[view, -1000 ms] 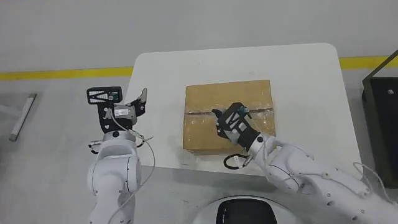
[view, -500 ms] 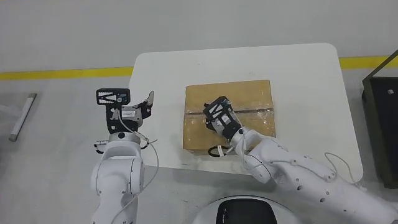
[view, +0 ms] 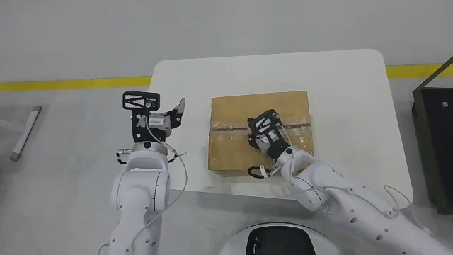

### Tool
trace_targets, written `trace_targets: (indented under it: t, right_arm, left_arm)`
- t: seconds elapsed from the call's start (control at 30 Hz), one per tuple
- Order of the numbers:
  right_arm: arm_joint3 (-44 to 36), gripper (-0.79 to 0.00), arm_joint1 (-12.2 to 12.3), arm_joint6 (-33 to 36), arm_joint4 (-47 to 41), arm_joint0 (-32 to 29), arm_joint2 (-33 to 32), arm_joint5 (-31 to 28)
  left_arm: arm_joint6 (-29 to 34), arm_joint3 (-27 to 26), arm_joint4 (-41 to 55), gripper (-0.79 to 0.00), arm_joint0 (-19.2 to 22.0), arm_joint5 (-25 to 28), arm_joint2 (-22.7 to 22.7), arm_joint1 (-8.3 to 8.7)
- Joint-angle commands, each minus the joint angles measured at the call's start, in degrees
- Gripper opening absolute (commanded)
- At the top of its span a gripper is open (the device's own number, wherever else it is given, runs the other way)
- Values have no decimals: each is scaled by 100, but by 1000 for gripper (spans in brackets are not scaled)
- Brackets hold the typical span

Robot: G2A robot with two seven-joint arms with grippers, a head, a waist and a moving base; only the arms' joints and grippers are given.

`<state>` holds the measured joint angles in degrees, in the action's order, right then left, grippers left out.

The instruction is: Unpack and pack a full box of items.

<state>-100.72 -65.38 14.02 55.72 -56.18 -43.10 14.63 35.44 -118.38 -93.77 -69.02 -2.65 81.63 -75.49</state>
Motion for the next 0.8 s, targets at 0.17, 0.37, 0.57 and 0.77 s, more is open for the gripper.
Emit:
trace_targets:
  t: [0.17,0.37,0.57,0.77]
  right_arm:
    - [-232,-785,43,129,212,-332,-385,-98]
    - [-485,-785,100,234,480,-725,-710,-136]
    - [-702,-785,162,280,476,-1150,-1186,-183]
    - [-967,-785,206,355,350,-1543,-1667,-169]
  left_arm:
    - [-24,103,-6,0,123,3,-96,-21]
    - [-59,191,8,0,179,-14,-125,-36]
    - [-60,240,20,0,212,-10,-147,-48]
    - [-87,273,36,0,246,6,-170,-60]
